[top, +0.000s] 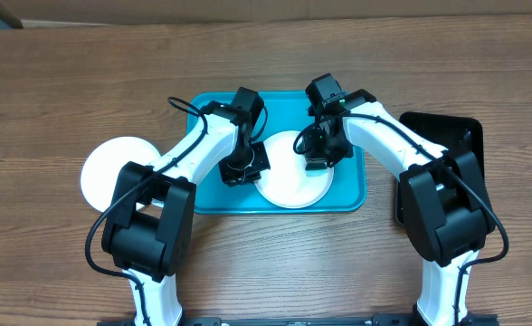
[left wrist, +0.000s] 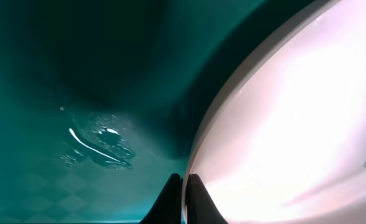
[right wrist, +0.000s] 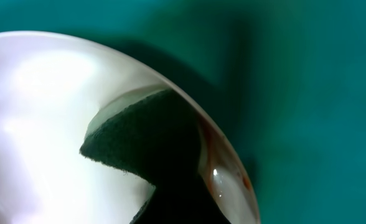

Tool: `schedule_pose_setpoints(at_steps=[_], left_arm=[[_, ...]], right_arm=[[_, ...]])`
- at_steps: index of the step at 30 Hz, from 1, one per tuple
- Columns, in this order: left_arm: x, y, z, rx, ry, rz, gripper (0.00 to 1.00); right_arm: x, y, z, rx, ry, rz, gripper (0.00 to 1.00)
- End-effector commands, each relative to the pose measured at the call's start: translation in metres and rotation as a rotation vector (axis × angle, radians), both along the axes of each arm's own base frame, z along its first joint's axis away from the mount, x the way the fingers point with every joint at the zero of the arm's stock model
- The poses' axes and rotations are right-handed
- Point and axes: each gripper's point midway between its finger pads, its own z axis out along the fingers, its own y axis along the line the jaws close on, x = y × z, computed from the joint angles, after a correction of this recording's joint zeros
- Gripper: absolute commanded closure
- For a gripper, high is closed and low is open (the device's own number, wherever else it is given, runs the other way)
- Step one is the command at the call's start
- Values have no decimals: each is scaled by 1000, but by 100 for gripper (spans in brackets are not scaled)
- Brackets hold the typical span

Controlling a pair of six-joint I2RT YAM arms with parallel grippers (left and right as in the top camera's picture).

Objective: Clean dirty plates on tray and stack at the side
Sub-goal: 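Return the right gripper with sponge to the black tray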

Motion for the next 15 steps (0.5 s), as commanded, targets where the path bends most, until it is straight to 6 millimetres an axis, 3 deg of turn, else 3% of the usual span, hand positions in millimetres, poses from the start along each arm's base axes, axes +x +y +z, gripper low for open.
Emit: schedule_pose_setpoints(at_steps=[1, 6, 15], left_arm=[[-7, 13, -9, 57, 31, -10, 96], [-7, 15, -9, 62, 32, -9, 96], [-7, 15, -9, 62, 33, -5, 96]], right_arm=[[13, -54, -7, -175, -26, -105, 96], [16, -88, 9, -300, -46, -185, 96], [25, -111, 60, -265, -142, -279, 96]])
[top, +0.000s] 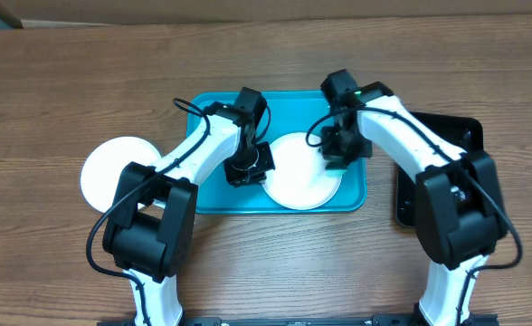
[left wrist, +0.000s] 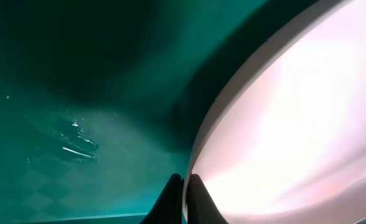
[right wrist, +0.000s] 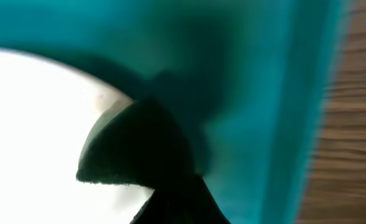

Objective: Clean dirty plates on tray and stack at the side
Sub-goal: 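Return the right gripper with sponge to the black tray, then lift the cleaned plate with the left gripper and carry it left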

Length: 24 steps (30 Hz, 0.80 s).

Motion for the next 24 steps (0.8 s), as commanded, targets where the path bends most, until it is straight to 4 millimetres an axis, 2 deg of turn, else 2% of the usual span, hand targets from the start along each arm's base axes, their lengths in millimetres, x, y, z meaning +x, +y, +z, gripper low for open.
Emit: schedule_pose_setpoints(at_steps=[1, 4, 10, 18, 21, 24], left_arm=[[-3, 28, -11, 118, 17, 5, 96], [-3, 28, -11, 118, 17, 5, 96], [-3, 28, -11, 118, 17, 5, 96], [-2, 27, -10, 116, 11, 5, 96], [4, 26, -6, 112, -9, 3, 96], [16, 30, 8, 139, -61, 2, 96]], right_arm=[[28, -63, 46, -148, -174, -145, 96], [31, -69, 71, -130, -234, -165, 96], [28, -84, 101, -105, -291, -208, 96], [13, -102, 111, -109, -258, -220, 96], [9, -119, 113, -117, -245, -264, 96], [4, -144, 113, -130, -221, -326, 96]])
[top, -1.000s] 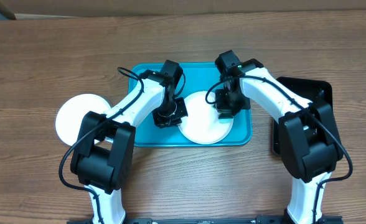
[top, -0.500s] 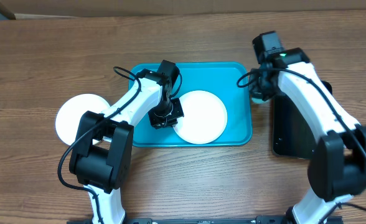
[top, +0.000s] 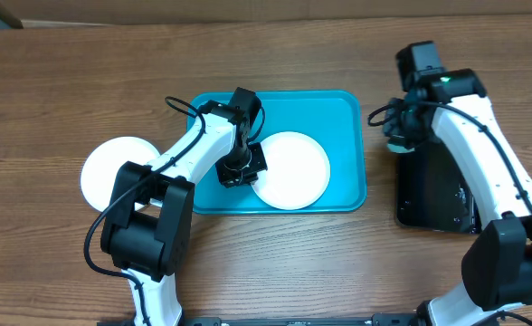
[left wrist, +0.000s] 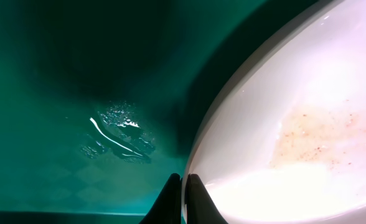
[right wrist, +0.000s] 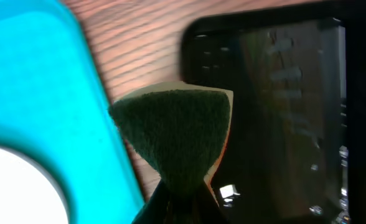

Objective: Clean dirty plates on tray and stack at the side
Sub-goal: 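Lift the cleaned plate with the left gripper and carry it left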

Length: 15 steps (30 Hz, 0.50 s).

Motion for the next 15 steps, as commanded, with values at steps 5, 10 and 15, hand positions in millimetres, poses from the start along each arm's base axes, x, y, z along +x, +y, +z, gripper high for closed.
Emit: schedule_pose_setpoints(at_steps=[5, 10, 15], left_arm=[[43, 29, 56, 183, -208, -10, 96], [64, 40, 106, 244, -348, 3, 96], [75, 62, 147, 356, -465, 30, 96]], right_arm=[[-13, -60, 14, 12, 10, -96, 96], [-21, -77, 12, 69, 34, -106, 96], [-25, -84, 8, 112, 40, -133, 96]])
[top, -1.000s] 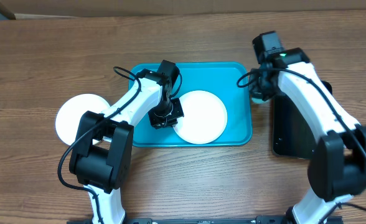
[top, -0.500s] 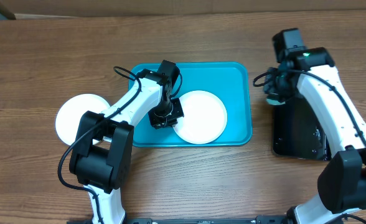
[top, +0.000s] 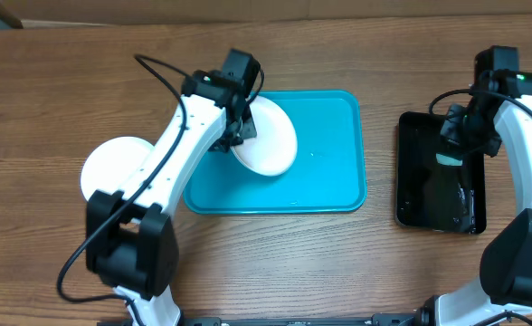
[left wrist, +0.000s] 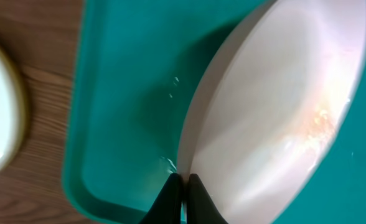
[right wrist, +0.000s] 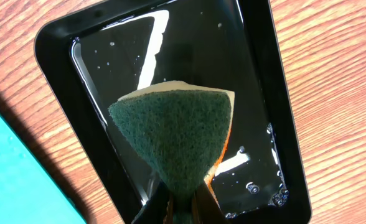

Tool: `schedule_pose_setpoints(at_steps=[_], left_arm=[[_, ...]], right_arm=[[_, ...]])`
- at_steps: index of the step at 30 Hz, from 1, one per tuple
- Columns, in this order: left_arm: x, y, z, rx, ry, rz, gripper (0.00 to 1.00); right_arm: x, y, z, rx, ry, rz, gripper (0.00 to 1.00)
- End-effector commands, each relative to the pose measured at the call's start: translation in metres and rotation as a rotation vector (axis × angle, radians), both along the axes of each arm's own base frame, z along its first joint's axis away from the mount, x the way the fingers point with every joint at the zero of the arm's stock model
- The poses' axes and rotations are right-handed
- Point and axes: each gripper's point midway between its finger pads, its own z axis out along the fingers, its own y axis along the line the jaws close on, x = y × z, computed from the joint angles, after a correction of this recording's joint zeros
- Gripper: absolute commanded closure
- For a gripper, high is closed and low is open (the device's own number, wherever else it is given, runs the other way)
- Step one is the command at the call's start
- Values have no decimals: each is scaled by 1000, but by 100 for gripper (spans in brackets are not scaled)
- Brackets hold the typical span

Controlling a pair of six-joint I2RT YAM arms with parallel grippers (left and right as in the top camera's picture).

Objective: Clean dirty plates on tray and stack at the side
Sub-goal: 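Lift the cleaned plate with the left gripper and carry it left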

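Observation:
My left gripper is shut on the rim of a white plate that still bears a faint orange smear; the plate hangs tilted above the left part of the teal tray. Another white plate lies on the table to the tray's left, its edge showing in the left wrist view as well. My right gripper is shut on a green-faced sponge held above the black water tray, which sits at the right.
The tabletop is brown wood. Water drops lie on the teal tray floor. A cardboard edge runs along the far side. The black tray holds shallow water with bubbles.
My left gripper has lifted the plate off the tray floor and carried it toward the tray's left edge, tilted. My right gripper with the sponge has moved from the black tray's corner to over its middle.
At first the left gripper pinched the plate's rim on the tray while the right gripper held the sponge on the plate. The sponge then stood at the plate's right edge, later beside the black tray. Now the plate is raised and the sponge hangs over the water.

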Motion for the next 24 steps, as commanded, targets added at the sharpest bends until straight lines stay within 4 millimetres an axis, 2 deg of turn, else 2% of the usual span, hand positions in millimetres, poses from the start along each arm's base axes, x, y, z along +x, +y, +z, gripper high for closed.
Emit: schedule_pose_setpoints(at_steps=[1, 6, 12, 18, 24], left_arm=[[13, 26, 42, 132, -139, 25, 96], [16, 40, 60, 211, -198, 41, 96], [17, 46, 73, 337, -254, 40, 96], [15, 34, 89, 468, -330, 1, 96], [11, 19, 115, 630, -440, -33, 96]], right_arm=[[-1, 3, 11, 31, -42, 16, 96], [-4, 7, 2, 56, -29, 18, 96], [-7, 8, -7, 58, -19, 18, 96], [-9, 8, -14, 59, -12, 18, 96], [-9, 8, -14, 59, -12, 18, 96]])
